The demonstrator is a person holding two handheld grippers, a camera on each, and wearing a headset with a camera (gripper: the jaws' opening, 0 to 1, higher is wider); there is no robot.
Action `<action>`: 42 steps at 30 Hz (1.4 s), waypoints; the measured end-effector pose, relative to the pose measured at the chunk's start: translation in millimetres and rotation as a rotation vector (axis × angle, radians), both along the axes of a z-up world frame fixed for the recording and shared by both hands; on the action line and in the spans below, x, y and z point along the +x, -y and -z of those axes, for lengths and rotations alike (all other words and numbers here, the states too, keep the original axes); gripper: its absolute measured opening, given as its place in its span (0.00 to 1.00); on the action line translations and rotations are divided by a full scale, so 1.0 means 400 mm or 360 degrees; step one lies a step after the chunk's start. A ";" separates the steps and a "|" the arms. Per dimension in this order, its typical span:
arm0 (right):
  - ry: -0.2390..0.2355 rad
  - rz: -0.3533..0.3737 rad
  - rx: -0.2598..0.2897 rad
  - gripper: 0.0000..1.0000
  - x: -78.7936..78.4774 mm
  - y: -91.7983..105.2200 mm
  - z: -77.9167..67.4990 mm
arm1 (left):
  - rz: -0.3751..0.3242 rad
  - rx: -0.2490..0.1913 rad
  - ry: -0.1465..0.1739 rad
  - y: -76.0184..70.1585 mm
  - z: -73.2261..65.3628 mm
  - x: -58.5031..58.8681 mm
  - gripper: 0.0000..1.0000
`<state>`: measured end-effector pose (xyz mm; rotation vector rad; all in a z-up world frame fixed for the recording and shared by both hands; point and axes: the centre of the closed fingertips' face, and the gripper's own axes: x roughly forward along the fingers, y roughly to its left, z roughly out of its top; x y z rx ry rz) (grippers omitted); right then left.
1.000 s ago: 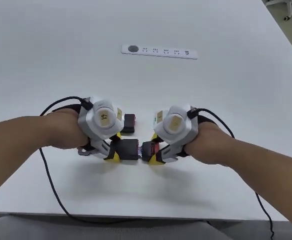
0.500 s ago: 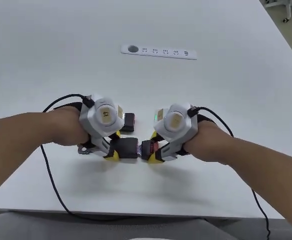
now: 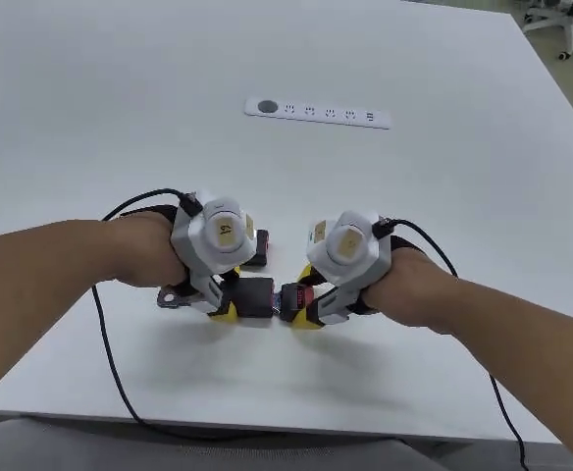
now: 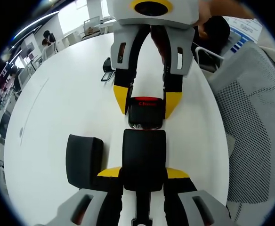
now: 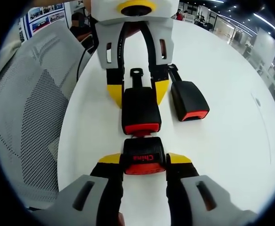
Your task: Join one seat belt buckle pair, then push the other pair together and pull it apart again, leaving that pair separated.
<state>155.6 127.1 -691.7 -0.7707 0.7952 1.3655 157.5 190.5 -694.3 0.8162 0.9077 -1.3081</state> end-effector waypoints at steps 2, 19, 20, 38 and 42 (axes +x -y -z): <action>0.0011 0.0006 -0.0003 0.33 0.000 -0.005 -0.002 | -0.0019 -0.0003 -0.0001 -0.001 0.002 0.002 0.34; 0.0073 0.0013 0.0089 0.33 0.045 0.016 -0.091 | -0.0033 -0.0143 0.0043 0.026 -0.110 0.060 0.36; 0.0074 0.0019 0.0086 0.32 0.047 0.019 -0.100 | -0.0036 -0.0137 0.0048 0.023 -0.111 0.066 0.36; 0.0103 0.0151 -0.0092 0.29 0.171 0.285 -0.055 | -0.0079 -0.0035 0.0089 -0.025 -0.080 0.175 0.37; 0.0111 0.0162 -0.0112 0.29 0.181 0.317 -0.065 | -0.0059 -0.0014 0.0091 -0.031 -0.065 0.192 0.38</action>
